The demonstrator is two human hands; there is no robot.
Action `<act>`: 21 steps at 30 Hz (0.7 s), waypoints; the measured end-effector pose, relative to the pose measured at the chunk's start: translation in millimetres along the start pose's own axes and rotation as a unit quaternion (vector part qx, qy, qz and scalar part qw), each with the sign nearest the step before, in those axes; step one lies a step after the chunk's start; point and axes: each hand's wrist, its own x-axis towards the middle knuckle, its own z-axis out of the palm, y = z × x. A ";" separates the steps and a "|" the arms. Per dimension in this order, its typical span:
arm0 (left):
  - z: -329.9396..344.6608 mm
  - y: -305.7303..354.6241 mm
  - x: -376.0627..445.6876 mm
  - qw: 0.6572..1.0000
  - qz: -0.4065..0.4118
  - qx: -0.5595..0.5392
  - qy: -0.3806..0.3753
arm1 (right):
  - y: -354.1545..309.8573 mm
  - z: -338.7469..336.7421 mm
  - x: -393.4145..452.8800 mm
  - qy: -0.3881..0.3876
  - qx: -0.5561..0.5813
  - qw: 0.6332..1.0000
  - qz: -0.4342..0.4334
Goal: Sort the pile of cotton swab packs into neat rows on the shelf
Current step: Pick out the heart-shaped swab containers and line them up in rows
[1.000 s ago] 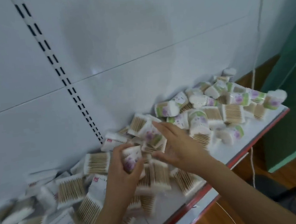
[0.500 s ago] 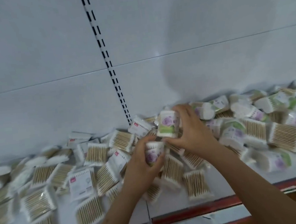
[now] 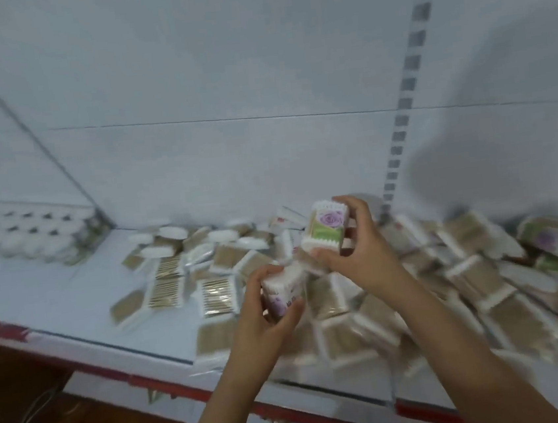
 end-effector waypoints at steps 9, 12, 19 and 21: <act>-235.3 -42.8 -33.8 0.994 0.011 -0.016 0.104 | -45.0 247.4 30.9 -0.118 0.075 0.990 0.013; -311.8 -59.2 -43.2 0.991 0.000 -0.014 0.131 | -54.9 334.4 38.1 -0.156 0.110 0.981 0.029; -437.7 -88.0 -47.5 0.983 -0.021 -0.030 0.180 | -67.9 483.9 60.1 -0.223 0.119 0.967 0.042; -466.5 -96.3 -42.6 0.980 -0.027 -0.033 0.194 | -69.9 517.0 73.5 -0.239 0.119 0.963 0.047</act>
